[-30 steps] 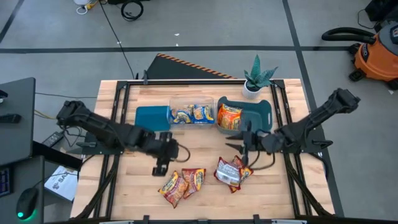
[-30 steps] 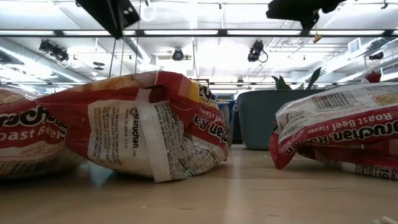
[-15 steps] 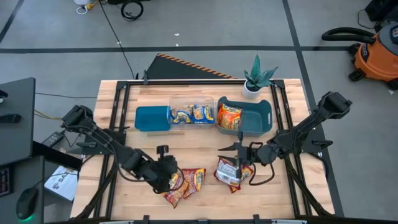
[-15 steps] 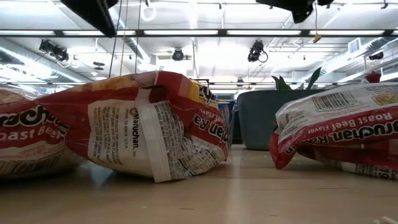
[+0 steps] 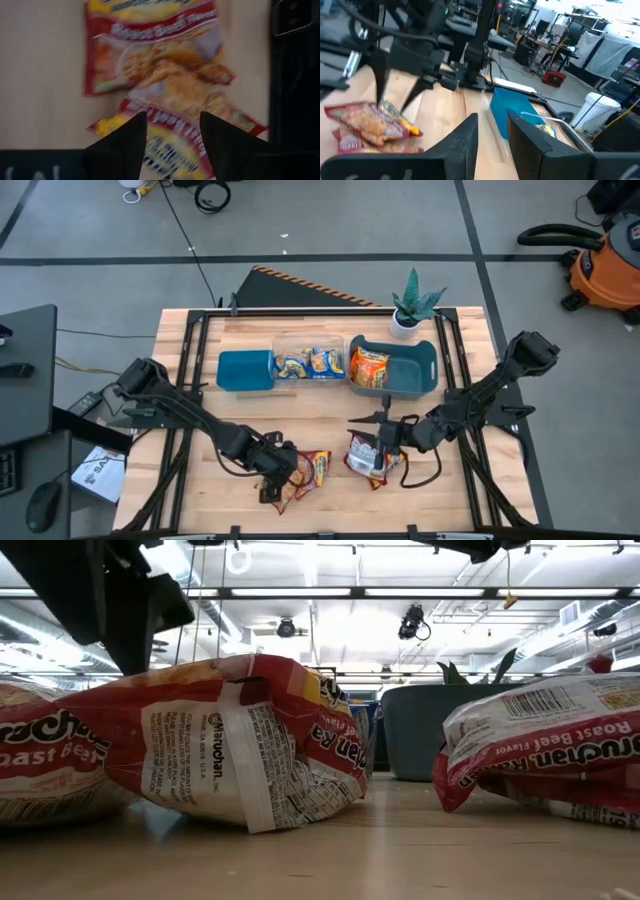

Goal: Sort Maruchan noodles
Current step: Put the red noodle pack into the left blue bin

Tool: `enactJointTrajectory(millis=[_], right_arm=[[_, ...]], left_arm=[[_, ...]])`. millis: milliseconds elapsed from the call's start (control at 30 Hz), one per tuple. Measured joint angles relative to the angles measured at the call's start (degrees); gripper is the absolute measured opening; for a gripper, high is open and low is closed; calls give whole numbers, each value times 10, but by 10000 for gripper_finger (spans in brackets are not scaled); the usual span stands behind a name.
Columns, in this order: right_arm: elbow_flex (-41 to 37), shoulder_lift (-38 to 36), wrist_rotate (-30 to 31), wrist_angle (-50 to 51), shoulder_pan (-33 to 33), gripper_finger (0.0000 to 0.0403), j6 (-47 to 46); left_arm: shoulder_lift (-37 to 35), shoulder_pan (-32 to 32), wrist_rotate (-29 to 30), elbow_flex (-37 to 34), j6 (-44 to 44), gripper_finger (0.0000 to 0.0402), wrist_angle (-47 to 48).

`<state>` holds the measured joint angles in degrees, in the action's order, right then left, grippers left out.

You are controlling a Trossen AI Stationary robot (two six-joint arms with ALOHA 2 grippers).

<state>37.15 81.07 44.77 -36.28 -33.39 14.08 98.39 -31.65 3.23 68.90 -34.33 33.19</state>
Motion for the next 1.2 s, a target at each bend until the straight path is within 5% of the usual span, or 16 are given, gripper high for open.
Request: enactJointTrajectory(millis=[433,633,833,1067,1200], right_arm=[[-1,4,-31,29,32,109,-6],[-1,4,-46,29,41,109,-20],[-1,4,-60,30,43,109,-29],[0,4,-74,44,42,109,-55],[0,4,-74,55,42,109,-56]], left_arm=[[54,0,11,3,30,186,51],[43,27,43,9,-17,167,253],[34,31,-45,77,-2,150,390],[29,-30,-77,80,-4,148,336],[29,-106,0,69,20,148,318]])
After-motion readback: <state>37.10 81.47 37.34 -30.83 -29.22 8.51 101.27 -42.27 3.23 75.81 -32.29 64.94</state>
